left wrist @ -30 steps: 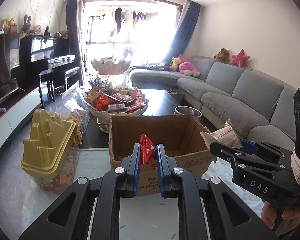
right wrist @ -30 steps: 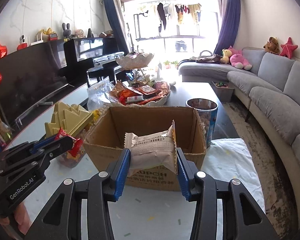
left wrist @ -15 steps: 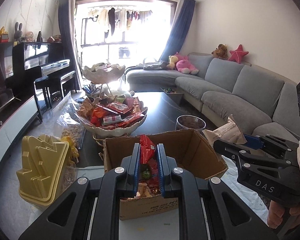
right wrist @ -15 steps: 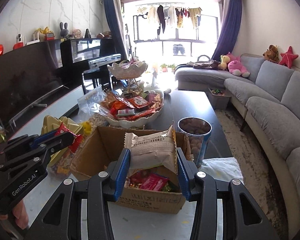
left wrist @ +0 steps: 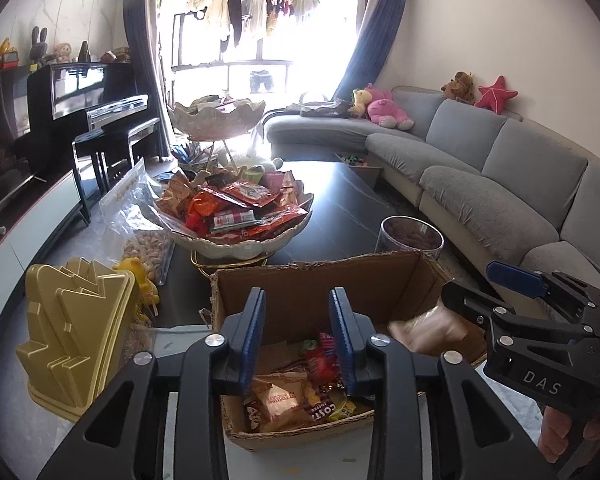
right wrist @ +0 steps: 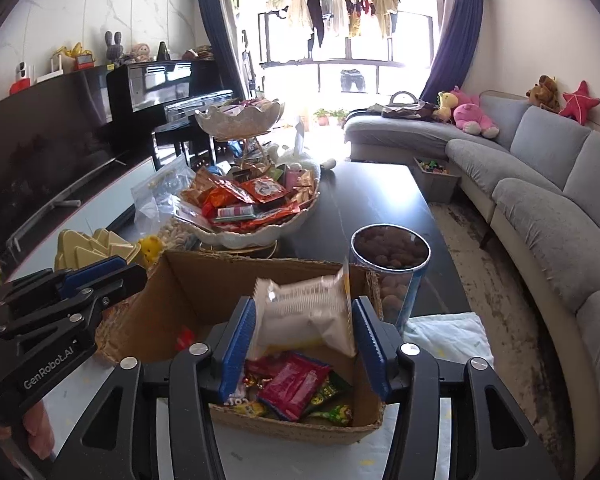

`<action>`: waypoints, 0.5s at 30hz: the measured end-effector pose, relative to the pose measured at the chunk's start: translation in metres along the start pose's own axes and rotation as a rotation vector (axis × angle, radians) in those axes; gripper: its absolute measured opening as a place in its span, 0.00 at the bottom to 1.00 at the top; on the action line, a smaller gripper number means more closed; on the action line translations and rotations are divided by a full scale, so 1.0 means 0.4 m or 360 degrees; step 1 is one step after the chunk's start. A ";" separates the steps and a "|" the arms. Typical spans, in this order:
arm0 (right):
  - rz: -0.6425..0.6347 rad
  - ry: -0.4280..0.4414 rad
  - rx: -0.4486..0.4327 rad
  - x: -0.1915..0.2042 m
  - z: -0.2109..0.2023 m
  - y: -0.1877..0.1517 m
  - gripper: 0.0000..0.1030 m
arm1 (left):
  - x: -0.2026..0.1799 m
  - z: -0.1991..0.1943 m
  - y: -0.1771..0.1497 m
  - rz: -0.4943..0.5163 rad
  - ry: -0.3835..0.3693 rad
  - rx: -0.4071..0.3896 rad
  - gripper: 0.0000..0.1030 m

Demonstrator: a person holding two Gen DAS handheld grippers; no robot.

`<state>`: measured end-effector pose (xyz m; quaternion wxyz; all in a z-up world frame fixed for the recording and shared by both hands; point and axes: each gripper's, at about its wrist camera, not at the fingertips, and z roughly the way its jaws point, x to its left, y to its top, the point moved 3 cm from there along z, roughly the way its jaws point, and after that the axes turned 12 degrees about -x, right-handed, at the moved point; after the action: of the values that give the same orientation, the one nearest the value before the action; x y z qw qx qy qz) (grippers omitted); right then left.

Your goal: Organize snacks

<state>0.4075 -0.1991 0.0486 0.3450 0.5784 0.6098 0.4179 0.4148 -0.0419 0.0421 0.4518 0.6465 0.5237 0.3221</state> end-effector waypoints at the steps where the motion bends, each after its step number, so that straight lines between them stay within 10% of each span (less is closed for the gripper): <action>1: 0.0001 -0.0014 -0.0001 -0.001 0.000 -0.004 0.62 | 0.001 -0.001 -0.004 0.0007 0.0007 0.0003 0.37; 15: -0.0046 -0.0079 -0.0067 0.004 -0.116 -0.043 0.74 | -0.016 -0.145 -0.037 0.0071 0.0111 -0.0075 0.63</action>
<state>0.3582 -0.2025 0.0524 0.3781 0.5723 0.6005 0.4110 0.3561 -0.0330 0.0512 0.4411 0.6355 0.5168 0.3668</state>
